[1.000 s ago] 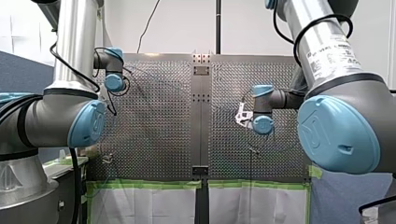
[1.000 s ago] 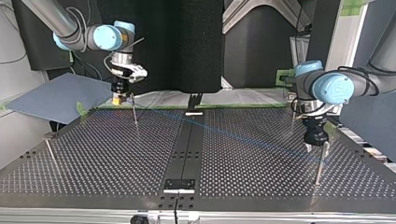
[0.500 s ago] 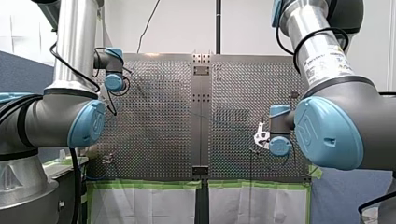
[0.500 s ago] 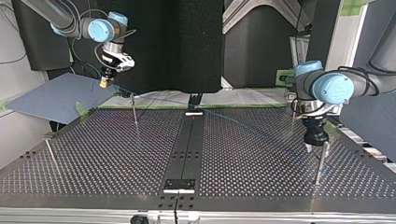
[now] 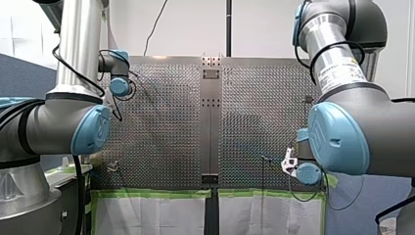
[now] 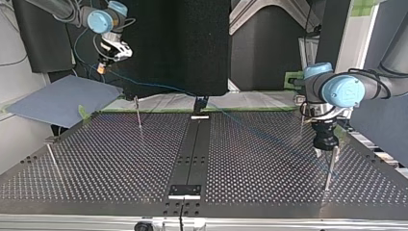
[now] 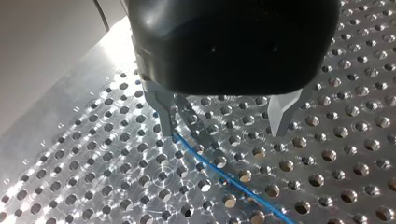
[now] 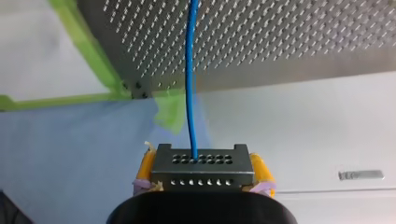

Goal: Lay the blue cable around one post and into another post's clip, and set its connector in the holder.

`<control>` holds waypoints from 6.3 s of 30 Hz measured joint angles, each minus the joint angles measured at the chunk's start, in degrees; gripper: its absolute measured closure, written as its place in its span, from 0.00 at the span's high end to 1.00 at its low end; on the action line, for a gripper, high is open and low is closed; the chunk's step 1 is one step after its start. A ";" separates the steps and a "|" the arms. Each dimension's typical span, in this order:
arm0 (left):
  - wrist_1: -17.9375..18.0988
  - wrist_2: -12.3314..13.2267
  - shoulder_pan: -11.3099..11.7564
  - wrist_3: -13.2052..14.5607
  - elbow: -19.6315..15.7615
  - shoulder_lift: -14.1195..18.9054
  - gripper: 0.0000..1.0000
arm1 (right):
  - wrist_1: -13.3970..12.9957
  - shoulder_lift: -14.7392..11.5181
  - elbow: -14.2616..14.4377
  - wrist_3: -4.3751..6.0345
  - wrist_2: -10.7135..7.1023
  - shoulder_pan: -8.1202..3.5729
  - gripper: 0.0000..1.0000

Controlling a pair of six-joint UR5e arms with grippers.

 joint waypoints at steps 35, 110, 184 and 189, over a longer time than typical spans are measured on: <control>-0.29 0.62 -0.42 -0.12 0.01 0.00 1.00 | -16.72 16.71 -10.55 7.06 -7.34 -6.42 0.00; -0.35 0.62 -1.56 0.00 0.01 0.02 1.00 | -9.43 15.45 -6.38 1.67 -20.34 -9.75 0.00; -6.66 -1.76 -6.61 2.68 -0.07 0.16 1.00 | -3.51 2.37 -8.13 -3.69 -29.19 -8.29 0.00; -9.24 -4.27 -6.65 2.77 -0.94 1.52 1.00 | -3.28 2.37 -8.12 -3.75 -29.09 -8.25 0.00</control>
